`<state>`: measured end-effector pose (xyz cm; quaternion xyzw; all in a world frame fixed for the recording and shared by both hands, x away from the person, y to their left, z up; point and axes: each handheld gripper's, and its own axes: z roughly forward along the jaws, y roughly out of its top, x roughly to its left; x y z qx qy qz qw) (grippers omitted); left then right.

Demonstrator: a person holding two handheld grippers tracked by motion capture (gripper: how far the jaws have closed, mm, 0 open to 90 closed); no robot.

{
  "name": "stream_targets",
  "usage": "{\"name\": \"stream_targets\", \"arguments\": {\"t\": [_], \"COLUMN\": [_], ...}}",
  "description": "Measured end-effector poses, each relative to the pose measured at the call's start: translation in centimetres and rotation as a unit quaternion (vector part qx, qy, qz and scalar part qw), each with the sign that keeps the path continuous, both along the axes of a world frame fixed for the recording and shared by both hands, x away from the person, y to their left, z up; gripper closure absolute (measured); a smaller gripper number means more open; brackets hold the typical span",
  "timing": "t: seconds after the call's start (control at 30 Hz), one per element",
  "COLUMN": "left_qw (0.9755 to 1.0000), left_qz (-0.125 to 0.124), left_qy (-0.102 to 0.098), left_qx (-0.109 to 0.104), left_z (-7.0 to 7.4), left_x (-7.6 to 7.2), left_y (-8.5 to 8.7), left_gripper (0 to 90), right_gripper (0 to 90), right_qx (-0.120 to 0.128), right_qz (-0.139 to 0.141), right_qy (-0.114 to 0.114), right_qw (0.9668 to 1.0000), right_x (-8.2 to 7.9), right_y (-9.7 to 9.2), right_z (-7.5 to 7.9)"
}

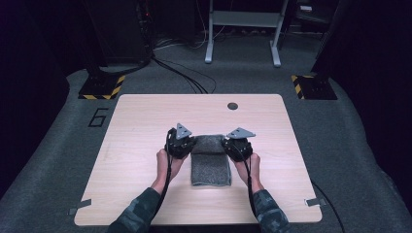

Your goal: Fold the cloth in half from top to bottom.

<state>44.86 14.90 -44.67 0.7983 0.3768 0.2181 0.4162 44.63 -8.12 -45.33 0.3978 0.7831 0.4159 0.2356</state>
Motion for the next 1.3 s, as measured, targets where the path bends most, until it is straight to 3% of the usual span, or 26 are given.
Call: {"name": "stream_targets", "arguments": {"t": [0.5,1.3], "left_qw": [0.9999,0.9991], "left_qz": [-0.003,-0.017], "left_qy": [0.013,0.04], "left_qx": [-0.01,-0.005], "left_z": [-1.3,-3.0], "left_x": [-1.6,-3.9], "left_y": [0.1,-0.1], "left_gripper": [84.8,84.5], "right_gripper": [86.5,86.1], "right_qx": [0.005,0.003], "right_qz": [0.008,0.012], "right_qy": [0.009,0.025], "right_qw": [0.9999,0.9996], "right_x": [-1.6,-3.7], "right_y": [-0.3,-0.7], "right_z": [-0.9,-2.8]}}
